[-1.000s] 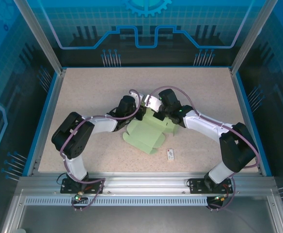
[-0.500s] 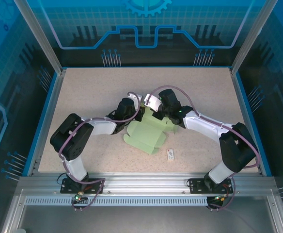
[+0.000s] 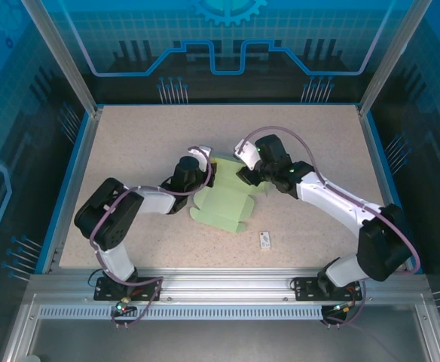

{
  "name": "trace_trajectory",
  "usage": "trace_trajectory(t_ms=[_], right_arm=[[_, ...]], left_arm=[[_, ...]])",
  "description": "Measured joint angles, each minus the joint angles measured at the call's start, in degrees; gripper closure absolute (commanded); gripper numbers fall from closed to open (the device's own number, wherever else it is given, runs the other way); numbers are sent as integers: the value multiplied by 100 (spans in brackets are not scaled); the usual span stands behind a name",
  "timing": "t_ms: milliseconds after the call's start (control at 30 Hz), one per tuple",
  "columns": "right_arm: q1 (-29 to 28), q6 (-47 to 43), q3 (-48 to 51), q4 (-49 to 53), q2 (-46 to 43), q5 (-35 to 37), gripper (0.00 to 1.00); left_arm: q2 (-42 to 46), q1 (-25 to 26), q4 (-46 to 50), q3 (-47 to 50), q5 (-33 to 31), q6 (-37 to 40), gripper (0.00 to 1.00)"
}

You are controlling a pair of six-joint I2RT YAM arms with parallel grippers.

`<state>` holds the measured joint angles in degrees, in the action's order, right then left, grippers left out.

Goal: Fold the paper box

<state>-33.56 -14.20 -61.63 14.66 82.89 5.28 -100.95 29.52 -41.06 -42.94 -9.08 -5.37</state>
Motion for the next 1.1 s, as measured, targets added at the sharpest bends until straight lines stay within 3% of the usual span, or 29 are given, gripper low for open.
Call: trace_trajectory(t_ms=[200,567,1100], right_arm=[[107,732,0,254,-463,-133,37],[234,2308,-186,907,-365,-319,51],[138,2990,-313,1281,199,-122,55]], left_arm=[[28,240,-610,315,-363,376,94],[28,442,-1187,466,-726,706,93],[28,442,-977,457,-859,702,93]])
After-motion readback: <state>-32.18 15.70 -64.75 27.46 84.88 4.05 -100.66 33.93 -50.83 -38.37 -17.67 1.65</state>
